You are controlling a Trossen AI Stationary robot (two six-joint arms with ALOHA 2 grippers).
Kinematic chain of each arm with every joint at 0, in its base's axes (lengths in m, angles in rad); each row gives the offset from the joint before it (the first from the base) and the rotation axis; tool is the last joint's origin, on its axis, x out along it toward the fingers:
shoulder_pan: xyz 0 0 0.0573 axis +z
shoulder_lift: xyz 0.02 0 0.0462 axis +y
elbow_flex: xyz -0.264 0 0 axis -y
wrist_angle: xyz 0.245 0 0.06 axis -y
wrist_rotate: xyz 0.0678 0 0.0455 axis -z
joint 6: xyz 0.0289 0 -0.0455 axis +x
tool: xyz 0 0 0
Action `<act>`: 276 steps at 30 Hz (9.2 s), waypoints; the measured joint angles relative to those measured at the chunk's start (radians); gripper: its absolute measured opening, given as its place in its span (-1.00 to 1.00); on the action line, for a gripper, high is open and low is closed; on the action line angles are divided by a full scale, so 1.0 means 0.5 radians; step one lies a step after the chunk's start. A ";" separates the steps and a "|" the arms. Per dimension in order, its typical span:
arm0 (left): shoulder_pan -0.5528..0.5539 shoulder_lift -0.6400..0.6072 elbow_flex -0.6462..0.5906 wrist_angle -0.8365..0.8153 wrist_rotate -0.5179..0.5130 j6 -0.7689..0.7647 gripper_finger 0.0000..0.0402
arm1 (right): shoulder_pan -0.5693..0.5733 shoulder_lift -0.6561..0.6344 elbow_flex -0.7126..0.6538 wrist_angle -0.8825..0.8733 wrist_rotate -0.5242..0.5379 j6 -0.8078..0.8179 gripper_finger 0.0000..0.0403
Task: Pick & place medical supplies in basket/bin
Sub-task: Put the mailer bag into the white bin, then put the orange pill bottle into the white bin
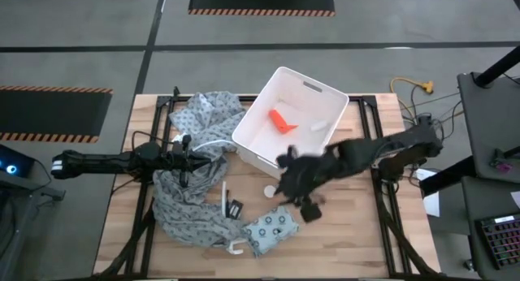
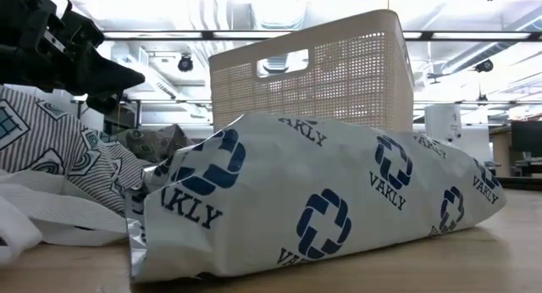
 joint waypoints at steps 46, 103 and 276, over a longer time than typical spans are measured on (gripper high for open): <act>0.000 0.015 0.000 -0.001 0.000 -0.053 -1.00 | 0.368 0.848 -0.531 0.606 0.145 0.272 0.10; 0.000 0.013 0.000 0.000 0.000 -0.052 -1.00 | -0.505 -0.229 -0.043 -0.052 0.454 0.671 -0.96; 0.000 0.105 0.000 -0.001 0.000 -0.051 -1.00 | -1.932 0.650 0.298 -0.695 0.267 -0.072 0.05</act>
